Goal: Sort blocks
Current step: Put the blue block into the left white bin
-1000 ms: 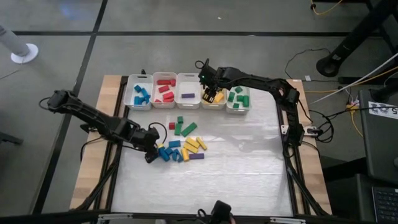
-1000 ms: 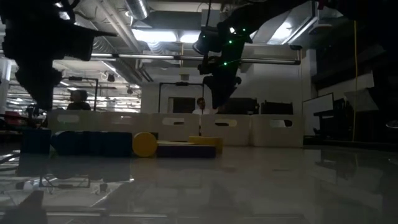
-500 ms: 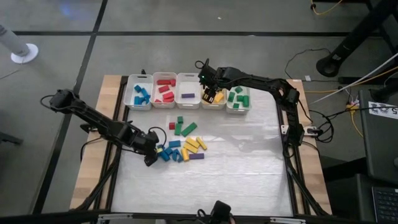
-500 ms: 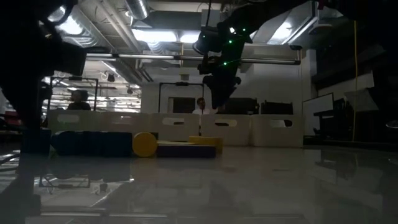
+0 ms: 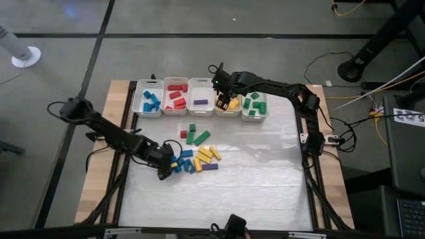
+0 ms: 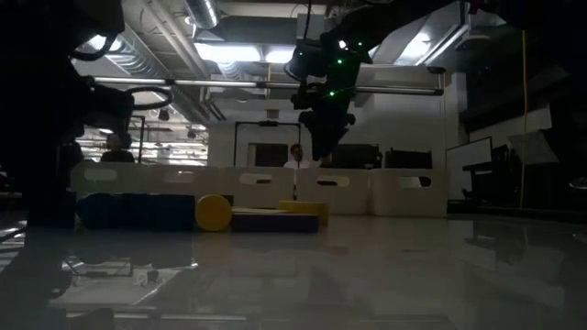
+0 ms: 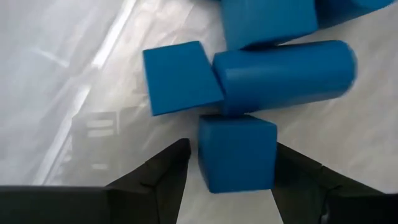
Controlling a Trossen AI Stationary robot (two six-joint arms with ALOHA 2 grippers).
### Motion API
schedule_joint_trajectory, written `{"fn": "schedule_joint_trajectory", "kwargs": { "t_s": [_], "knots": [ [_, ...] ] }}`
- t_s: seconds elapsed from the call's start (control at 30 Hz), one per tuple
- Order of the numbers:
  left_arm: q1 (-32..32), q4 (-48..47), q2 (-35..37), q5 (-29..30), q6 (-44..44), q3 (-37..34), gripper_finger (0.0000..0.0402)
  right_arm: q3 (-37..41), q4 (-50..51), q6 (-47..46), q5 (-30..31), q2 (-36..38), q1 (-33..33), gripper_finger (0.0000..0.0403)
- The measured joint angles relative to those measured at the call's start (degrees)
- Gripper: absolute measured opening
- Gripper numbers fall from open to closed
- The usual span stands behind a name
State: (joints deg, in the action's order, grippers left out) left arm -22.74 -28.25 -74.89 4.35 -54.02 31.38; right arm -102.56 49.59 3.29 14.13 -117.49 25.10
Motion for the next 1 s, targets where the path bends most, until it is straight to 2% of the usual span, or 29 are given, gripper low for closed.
{"fn": "schedule_joint_trajectory", "kwargs": {
  "t_s": [0.1,0.27,0.4,0.63,0.77,0.9,1.0],
  "knots": [
    [-0.02,-0.87,-0.88,0.19,-0.15,0.24,0.0178,0.00,-0.05,-0.37,-1.05,0.00,-0.01,0.0207],
    [0.07,-1.58,0.21,-0.35,0.47,0.42,0.0116,0.02,-0.19,-0.46,-12.29,-0.02,-1.76,0.0207],
    [0.88,-2.70,3.16,-1.37,1.97,1.66,0.0115,0.02,-0.50,0.03,-18.69,-0.02,-6.05,0.0207],
    [3.46,-10.90,10.68,-0.39,5.37,4.93,0.0115,0.02,-4.77,2.43,-19.32,-0.04,-16.85,0.0207],
    [5.78,-18.94,15.80,4.73,4.82,6.74,0.0115,0.02,-10.33,-1.93,-19.32,-0.04,-22.65,0.0207],
    [8.85,-28.89,20.75,14.03,4.70,8.61,0.0115,0.02,-15.17,-7.19,-19.16,-0.12,-26.89,0.0207],
    [11.52,-32.66,24.57,22.21,4.74,9.58,0.0115,0.02,-17.51,-9.37,-16.57,-0.84,-29.39,0.0207]
  ]
}}
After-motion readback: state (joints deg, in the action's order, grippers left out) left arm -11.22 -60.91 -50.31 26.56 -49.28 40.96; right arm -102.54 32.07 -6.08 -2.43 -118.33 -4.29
